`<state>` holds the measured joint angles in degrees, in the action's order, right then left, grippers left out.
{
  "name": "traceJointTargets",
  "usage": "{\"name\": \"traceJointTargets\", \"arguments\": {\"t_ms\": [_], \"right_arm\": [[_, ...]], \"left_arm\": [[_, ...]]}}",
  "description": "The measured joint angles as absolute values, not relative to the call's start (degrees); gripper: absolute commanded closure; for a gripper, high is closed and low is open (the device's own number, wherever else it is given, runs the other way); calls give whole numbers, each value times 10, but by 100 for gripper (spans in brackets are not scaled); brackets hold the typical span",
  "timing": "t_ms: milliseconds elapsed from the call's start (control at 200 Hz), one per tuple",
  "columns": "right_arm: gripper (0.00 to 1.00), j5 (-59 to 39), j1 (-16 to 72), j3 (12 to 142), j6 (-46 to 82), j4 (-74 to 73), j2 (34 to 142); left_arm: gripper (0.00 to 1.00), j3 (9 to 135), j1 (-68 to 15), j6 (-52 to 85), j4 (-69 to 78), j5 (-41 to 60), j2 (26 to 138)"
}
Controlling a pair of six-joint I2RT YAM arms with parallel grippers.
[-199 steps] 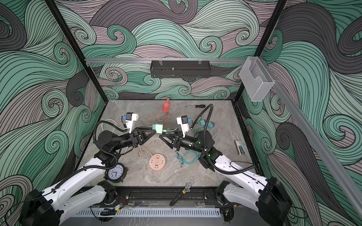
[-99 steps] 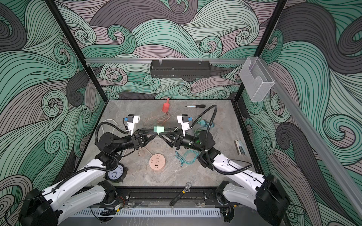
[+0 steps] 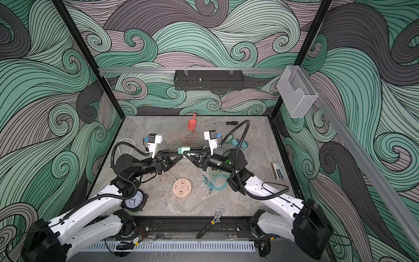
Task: Insert the plug
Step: 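Close the right gripper on the charger while the left gripper opens, then raise the charger toward the back wall with the right gripper while the left draws back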
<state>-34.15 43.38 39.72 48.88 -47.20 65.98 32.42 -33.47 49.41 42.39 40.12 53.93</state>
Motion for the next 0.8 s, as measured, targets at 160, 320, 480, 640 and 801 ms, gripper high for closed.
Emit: {"name": "traceJointTargets", "arguments": {"t_ms": [160,320,480,640,801], "right_arm": [[78,-350,434,405,477,-440,656],[85,-346,434,414,451,-372,634],[90,-334,417,420,439,-327,612],[91,-330,392,448,412,-244,602],[91,-330,353,518,352,-113,600]], "left_arm": [[79,325,-336,479,374,398,517],[45,330,-339,441,304,391,494],[41,331,-339,413,246,382,485],[40,332,-339,389,189,370,476],[40,344,-339,357,100,323,446]]}}
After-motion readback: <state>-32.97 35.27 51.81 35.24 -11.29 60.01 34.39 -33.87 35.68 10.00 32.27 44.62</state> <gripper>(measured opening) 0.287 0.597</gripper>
